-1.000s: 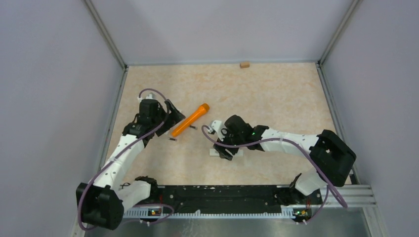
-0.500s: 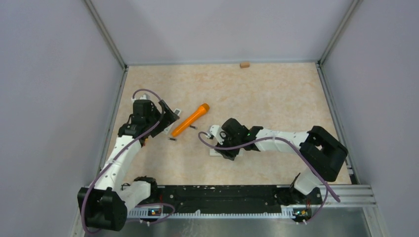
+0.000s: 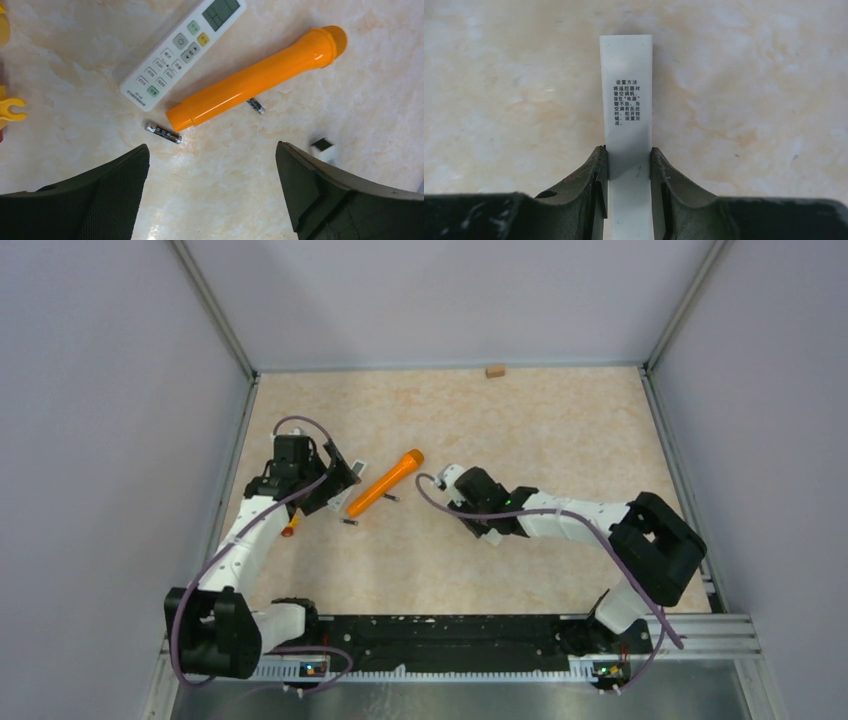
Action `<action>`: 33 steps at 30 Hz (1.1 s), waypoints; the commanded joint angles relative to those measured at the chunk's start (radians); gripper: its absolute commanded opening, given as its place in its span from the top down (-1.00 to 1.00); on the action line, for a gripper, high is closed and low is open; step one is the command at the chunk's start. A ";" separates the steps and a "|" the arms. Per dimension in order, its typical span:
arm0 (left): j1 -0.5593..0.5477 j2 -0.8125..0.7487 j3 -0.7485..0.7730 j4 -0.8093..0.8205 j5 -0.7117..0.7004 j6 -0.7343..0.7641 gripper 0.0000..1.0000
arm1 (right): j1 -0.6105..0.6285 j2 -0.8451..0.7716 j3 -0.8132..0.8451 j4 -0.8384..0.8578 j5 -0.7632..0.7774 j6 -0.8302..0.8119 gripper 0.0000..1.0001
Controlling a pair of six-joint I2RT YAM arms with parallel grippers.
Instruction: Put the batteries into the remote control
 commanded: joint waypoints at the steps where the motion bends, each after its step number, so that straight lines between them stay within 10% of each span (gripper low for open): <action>1: 0.005 0.082 0.062 0.046 -0.057 0.044 -0.97 | -0.152 -0.100 -0.007 0.058 0.205 0.220 0.64; 17: -0.019 0.500 0.273 0.063 -0.149 0.216 -0.86 | -0.533 -0.155 -0.140 0.050 0.125 0.482 0.57; 33: -0.104 0.669 0.339 -0.004 -0.347 0.296 -0.28 | -0.548 -0.178 -0.107 0.012 0.096 0.528 -0.31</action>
